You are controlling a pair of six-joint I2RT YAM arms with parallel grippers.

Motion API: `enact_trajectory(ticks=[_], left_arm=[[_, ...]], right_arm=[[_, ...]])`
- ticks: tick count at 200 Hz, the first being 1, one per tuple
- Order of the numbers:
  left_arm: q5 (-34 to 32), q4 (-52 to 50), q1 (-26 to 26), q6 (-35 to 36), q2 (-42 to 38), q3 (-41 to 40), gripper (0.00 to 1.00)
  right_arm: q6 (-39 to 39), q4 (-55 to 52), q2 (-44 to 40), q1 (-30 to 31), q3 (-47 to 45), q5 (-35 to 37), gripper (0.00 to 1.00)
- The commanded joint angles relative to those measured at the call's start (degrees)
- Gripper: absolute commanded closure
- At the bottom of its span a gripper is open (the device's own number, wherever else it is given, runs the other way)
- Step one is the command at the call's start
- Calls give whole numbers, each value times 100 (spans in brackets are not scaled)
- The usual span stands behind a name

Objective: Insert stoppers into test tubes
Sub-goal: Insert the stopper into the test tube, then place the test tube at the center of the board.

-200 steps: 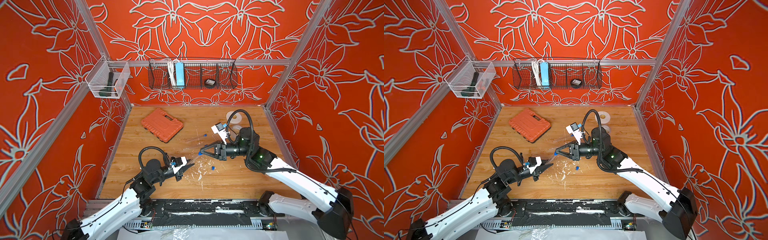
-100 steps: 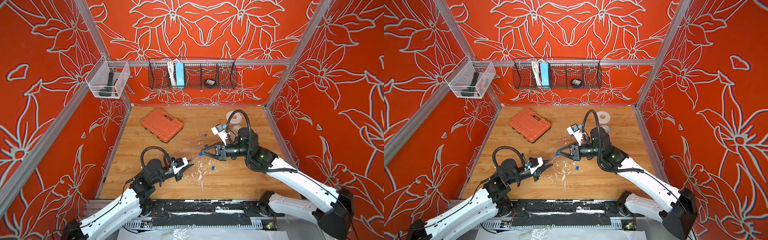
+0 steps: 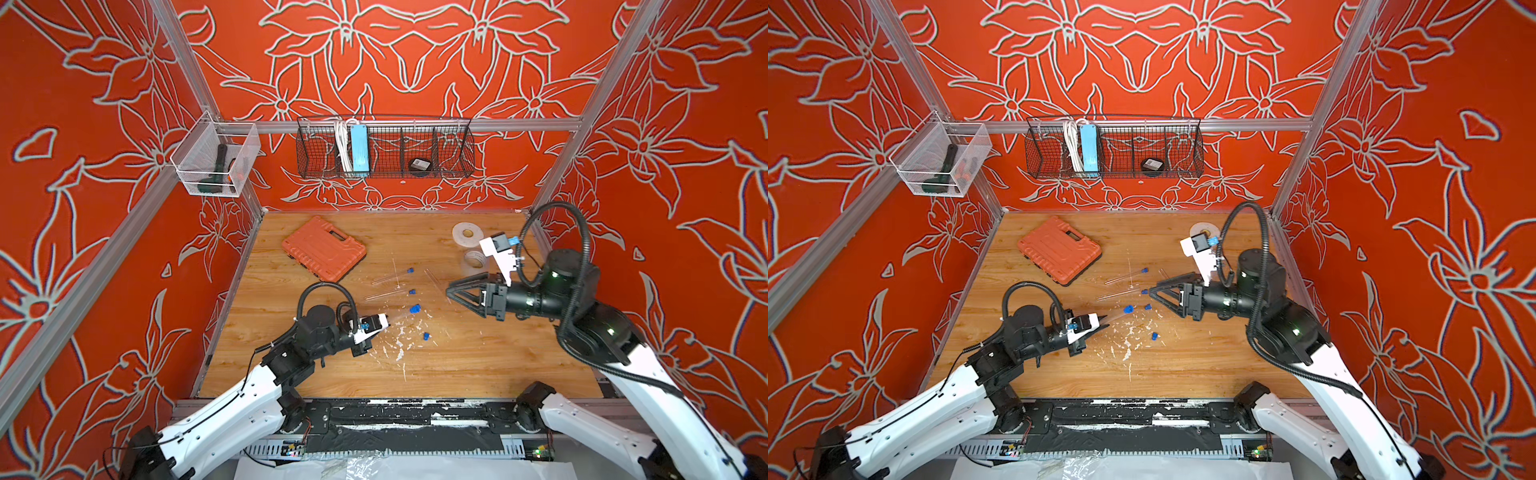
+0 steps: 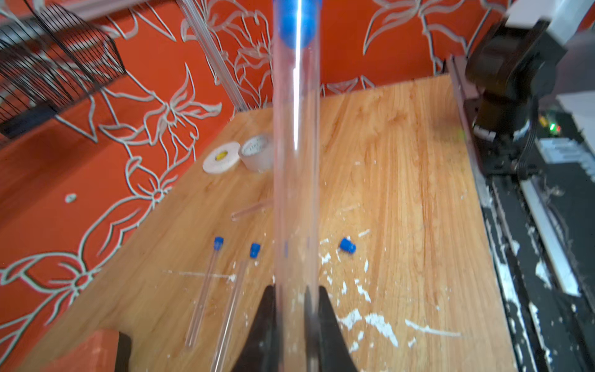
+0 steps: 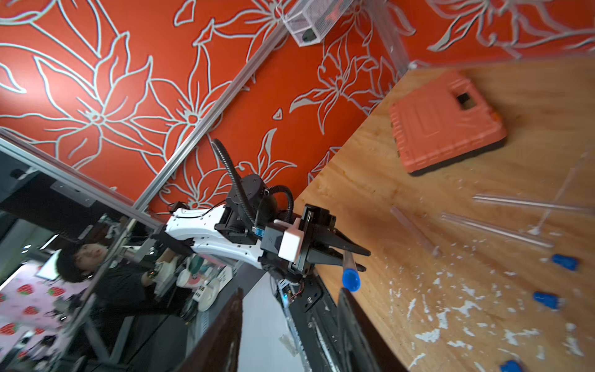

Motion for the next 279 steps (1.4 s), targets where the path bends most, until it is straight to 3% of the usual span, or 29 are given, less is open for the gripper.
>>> enact_trajectory(ticks=[1,24,82,119,171,279], left_arm=[[-160,-642,130,591,486,438,100],[-115,-923,438,913,1342,960,100],[-278,-1982,1369,1818,3862,2839,100],[-85,-1886,1708,1948,5045,3690,100],[-136,-2924,1844,1911,6769,5616,100],[-628,-3612,1880,1113,8440,7536,100]], right_arm=[[-548,-1052,0,-293,-98,857,53],[-729,-1199,-84,-545,-493,1351,54],[-1134,-1380,-429,-840,-940,1656,54],[-1027,-1298,-786,-869,-1271,1588,54],[-799,-1157,-1076,-862,-1739,1292,56],[-955,-1119,-929,-862,-1875,1082,57]])
